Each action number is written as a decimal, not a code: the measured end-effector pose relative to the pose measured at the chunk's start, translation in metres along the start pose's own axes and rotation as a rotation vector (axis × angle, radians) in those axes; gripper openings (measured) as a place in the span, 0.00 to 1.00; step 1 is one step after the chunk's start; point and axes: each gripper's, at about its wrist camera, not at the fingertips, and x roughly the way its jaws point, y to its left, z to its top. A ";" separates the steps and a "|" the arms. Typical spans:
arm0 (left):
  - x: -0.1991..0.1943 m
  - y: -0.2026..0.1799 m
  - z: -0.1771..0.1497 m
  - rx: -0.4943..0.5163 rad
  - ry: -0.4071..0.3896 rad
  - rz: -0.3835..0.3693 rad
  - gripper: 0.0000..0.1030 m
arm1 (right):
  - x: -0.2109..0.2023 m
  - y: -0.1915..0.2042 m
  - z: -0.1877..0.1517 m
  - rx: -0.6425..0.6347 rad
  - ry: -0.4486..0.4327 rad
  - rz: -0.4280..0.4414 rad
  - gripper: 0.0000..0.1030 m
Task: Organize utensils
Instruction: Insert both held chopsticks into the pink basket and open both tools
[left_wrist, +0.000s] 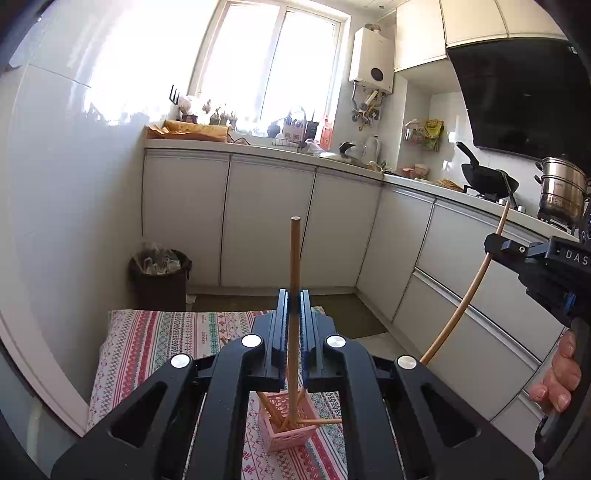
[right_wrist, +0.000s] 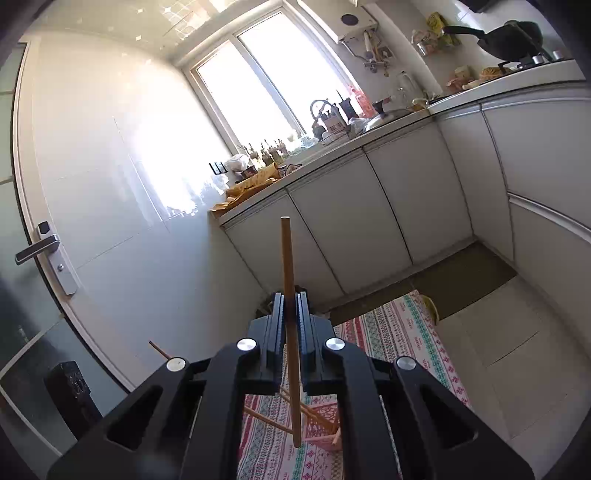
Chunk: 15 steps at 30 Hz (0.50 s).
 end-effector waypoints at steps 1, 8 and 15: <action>0.011 0.000 -0.004 0.004 0.011 0.006 0.04 | 0.007 -0.002 0.000 -0.002 -0.003 -0.002 0.07; 0.053 0.018 -0.039 -0.063 0.110 0.017 0.22 | 0.055 -0.004 -0.017 -0.047 0.039 -0.040 0.07; -0.024 0.046 -0.016 -0.188 -0.107 0.041 0.61 | 0.084 0.009 -0.035 -0.110 0.083 -0.076 0.07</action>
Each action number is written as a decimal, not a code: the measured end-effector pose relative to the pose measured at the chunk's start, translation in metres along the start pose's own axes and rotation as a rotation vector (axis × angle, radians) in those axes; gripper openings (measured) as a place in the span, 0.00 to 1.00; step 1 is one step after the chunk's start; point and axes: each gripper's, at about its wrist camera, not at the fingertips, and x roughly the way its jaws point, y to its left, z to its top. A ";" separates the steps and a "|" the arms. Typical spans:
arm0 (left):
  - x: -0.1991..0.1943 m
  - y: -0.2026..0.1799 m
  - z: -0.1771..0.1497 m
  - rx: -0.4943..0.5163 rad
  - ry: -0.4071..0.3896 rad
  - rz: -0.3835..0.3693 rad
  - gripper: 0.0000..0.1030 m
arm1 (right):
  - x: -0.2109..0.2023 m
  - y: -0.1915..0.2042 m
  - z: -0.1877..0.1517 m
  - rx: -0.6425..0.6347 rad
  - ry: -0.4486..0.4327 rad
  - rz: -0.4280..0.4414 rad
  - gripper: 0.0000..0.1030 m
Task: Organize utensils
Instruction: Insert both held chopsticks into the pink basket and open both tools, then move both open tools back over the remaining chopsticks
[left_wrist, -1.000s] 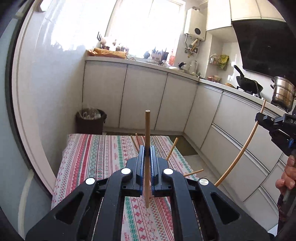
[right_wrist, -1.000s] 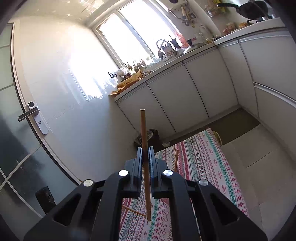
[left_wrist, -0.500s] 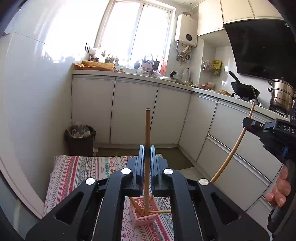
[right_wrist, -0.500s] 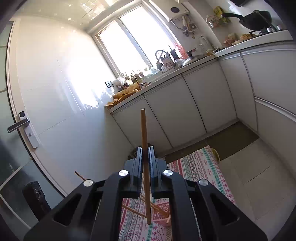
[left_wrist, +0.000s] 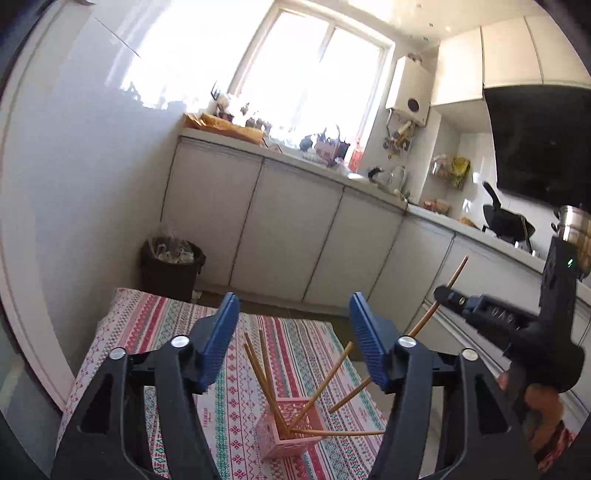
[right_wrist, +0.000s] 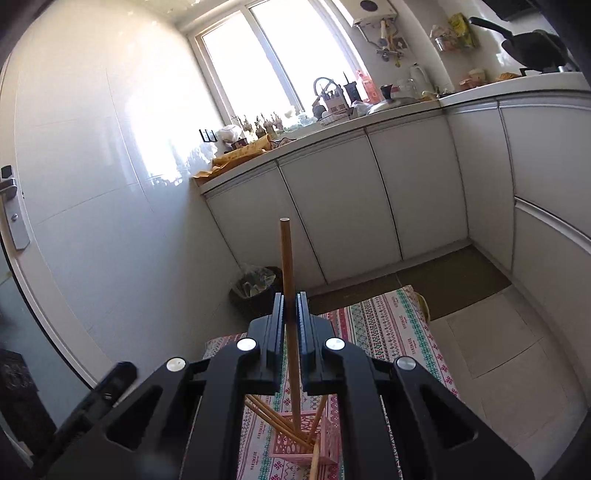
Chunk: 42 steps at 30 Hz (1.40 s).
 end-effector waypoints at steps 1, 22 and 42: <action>-0.008 0.006 0.002 -0.015 -0.019 -0.001 0.61 | 0.003 0.002 -0.002 -0.005 0.003 -0.003 0.07; -0.020 0.026 0.012 -0.042 0.024 0.007 0.68 | -0.012 0.027 -0.019 -0.087 -0.089 -0.032 0.33; -0.050 -0.057 -0.013 0.164 0.118 -0.021 0.93 | -0.147 -0.003 -0.068 -0.139 -0.168 -0.085 0.93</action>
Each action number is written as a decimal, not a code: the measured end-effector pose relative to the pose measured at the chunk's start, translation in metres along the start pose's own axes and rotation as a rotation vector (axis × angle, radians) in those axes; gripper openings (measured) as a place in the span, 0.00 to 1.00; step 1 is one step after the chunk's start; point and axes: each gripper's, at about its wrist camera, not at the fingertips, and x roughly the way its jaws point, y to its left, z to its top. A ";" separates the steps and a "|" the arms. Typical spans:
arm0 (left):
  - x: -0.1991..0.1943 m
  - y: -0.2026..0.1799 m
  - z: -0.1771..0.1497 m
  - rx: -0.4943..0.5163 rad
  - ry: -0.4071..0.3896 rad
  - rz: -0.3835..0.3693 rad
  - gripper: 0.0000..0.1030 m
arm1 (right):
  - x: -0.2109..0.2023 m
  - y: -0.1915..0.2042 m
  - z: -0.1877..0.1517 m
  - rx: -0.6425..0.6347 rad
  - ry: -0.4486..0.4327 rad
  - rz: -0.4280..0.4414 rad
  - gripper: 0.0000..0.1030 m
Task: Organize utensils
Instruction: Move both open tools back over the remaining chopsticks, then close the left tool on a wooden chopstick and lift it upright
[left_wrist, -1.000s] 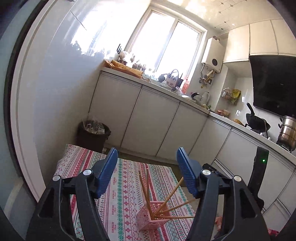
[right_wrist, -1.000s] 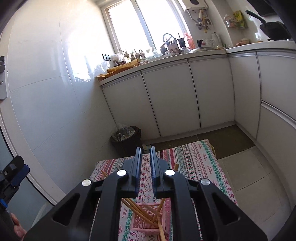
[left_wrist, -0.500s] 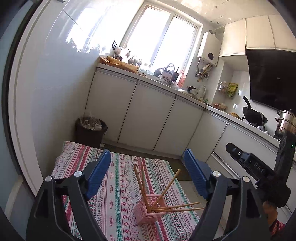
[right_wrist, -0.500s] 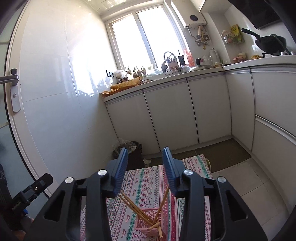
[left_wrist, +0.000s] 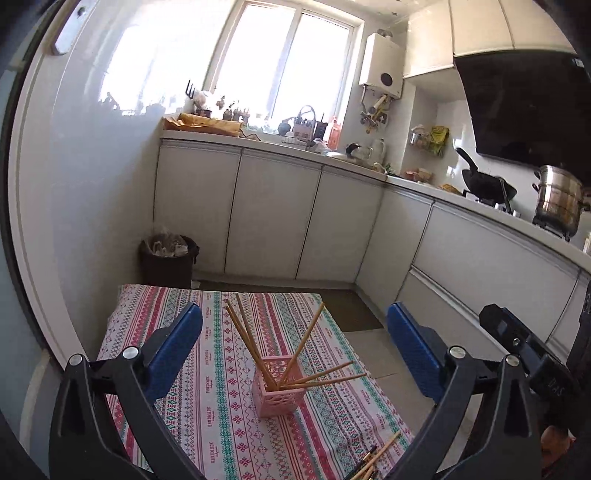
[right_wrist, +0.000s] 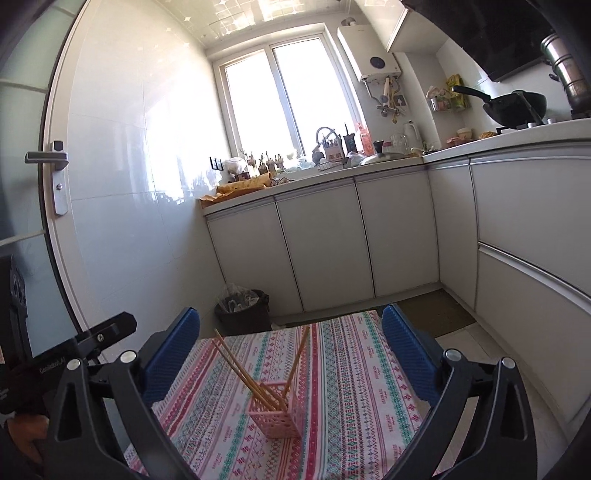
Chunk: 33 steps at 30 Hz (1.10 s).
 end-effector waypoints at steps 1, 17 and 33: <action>-0.002 -0.009 -0.003 0.044 0.010 -0.004 0.93 | -0.008 -0.004 -0.005 -0.012 -0.003 -0.025 0.93; 0.130 -0.136 -0.177 0.652 0.730 -0.180 0.93 | 0.008 -0.190 -0.126 0.674 0.571 0.001 0.93; 0.240 -0.210 -0.242 0.970 1.046 -0.346 0.58 | 0.009 -0.231 -0.155 0.975 0.655 0.076 0.93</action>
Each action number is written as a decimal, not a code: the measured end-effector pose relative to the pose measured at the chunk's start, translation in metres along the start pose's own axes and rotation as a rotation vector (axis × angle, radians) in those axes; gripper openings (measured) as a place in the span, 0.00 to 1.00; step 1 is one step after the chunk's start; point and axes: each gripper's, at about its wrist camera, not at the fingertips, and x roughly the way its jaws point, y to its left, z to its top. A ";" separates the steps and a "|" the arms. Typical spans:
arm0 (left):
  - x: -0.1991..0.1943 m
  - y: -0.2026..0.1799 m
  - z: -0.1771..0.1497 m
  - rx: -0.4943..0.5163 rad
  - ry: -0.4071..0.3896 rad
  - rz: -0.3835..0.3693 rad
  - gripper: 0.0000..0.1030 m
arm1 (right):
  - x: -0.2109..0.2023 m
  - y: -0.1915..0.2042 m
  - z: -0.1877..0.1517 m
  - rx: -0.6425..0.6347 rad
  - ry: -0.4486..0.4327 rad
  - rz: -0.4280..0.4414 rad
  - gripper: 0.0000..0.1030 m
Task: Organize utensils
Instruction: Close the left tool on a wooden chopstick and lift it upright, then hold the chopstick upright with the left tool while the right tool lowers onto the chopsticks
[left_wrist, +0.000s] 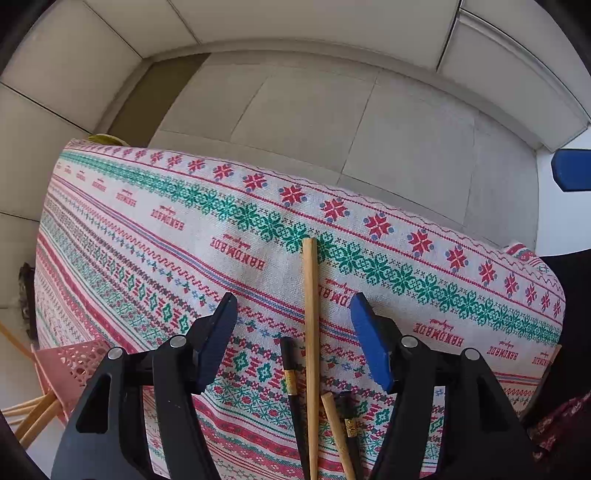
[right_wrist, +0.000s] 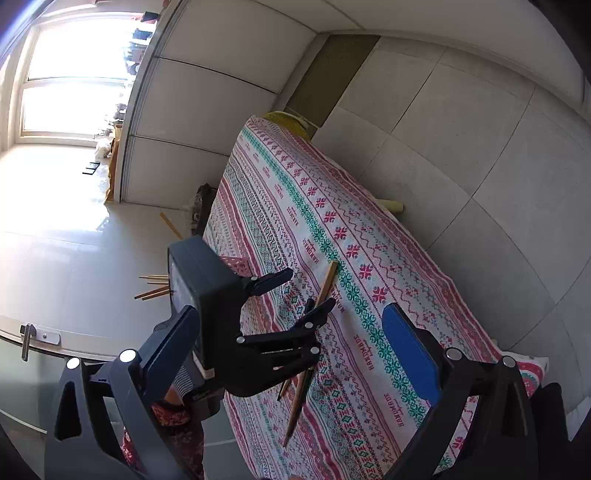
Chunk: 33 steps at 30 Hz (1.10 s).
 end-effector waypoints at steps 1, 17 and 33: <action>0.005 0.003 0.001 -0.001 0.018 -0.025 0.56 | -0.001 -0.001 0.000 0.010 -0.002 0.015 0.93; -0.006 0.047 -0.071 -0.392 -0.202 -0.099 0.06 | -0.004 -0.014 0.003 0.094 -0.087 -0.133 0.93; -0.203 0.013 -0.275 -0.766 -0.794 0.049 0.06 | 0.136 0.068 -0.115 -0.632 0.166 -0.485 0.46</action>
